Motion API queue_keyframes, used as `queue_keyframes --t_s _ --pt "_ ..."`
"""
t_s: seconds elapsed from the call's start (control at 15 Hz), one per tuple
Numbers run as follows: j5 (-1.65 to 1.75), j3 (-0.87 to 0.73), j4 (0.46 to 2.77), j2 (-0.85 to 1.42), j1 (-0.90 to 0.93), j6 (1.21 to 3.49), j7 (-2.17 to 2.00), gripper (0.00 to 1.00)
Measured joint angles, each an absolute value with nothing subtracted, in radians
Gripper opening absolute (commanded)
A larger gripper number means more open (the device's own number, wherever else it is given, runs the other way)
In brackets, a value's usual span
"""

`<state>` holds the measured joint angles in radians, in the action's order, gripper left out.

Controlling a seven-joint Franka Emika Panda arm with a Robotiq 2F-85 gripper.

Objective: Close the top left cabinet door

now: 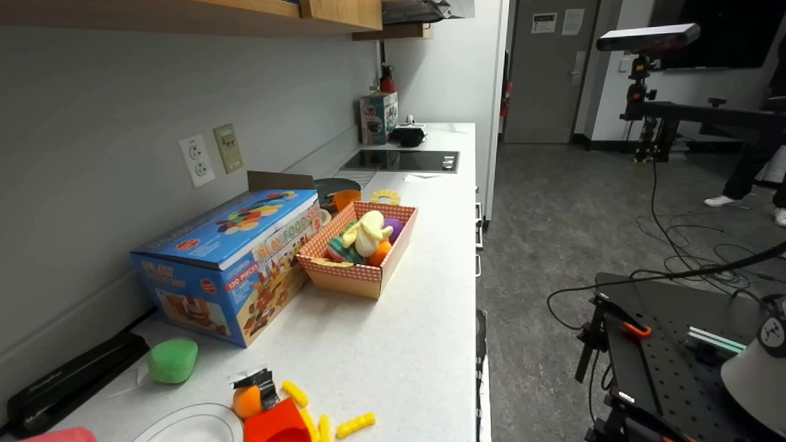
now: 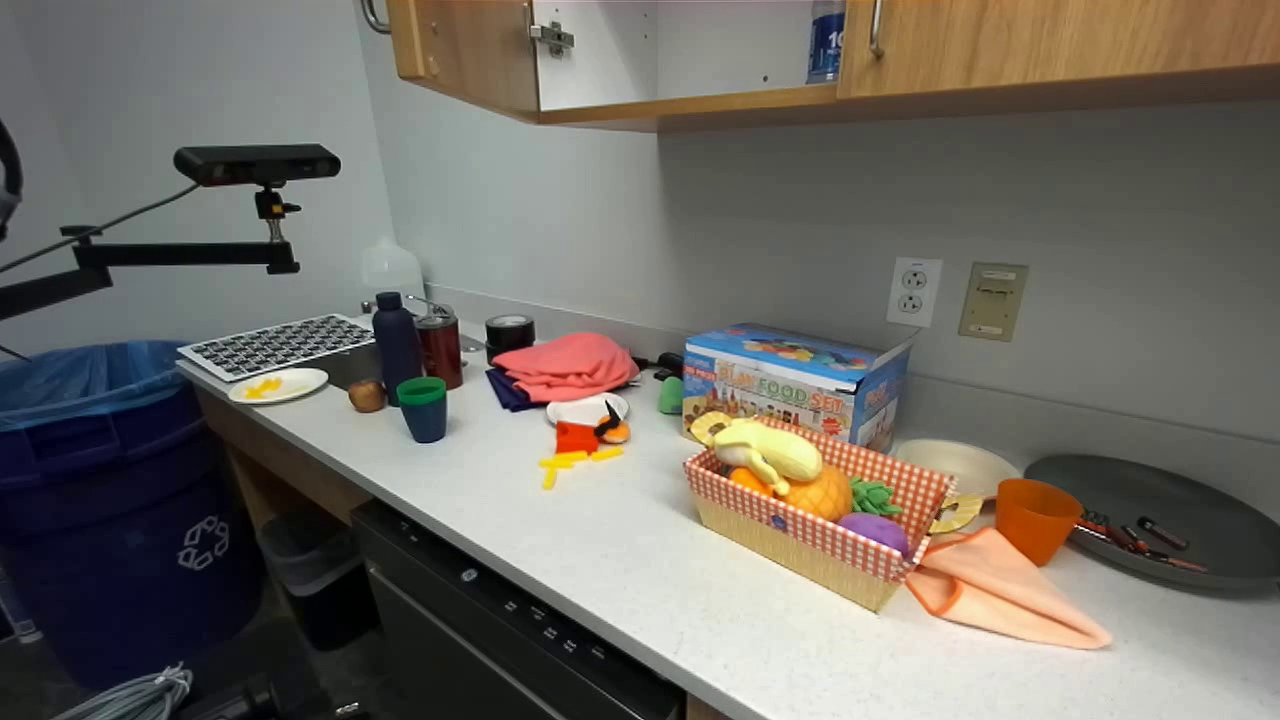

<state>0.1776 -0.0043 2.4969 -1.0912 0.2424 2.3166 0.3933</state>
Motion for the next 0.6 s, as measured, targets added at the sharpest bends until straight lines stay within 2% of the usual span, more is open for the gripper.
queue_keyframes --t_s 0.6 --pt "0.279 -0.01 2.49 -1.048 0.2 2.371 0.413 1.0"
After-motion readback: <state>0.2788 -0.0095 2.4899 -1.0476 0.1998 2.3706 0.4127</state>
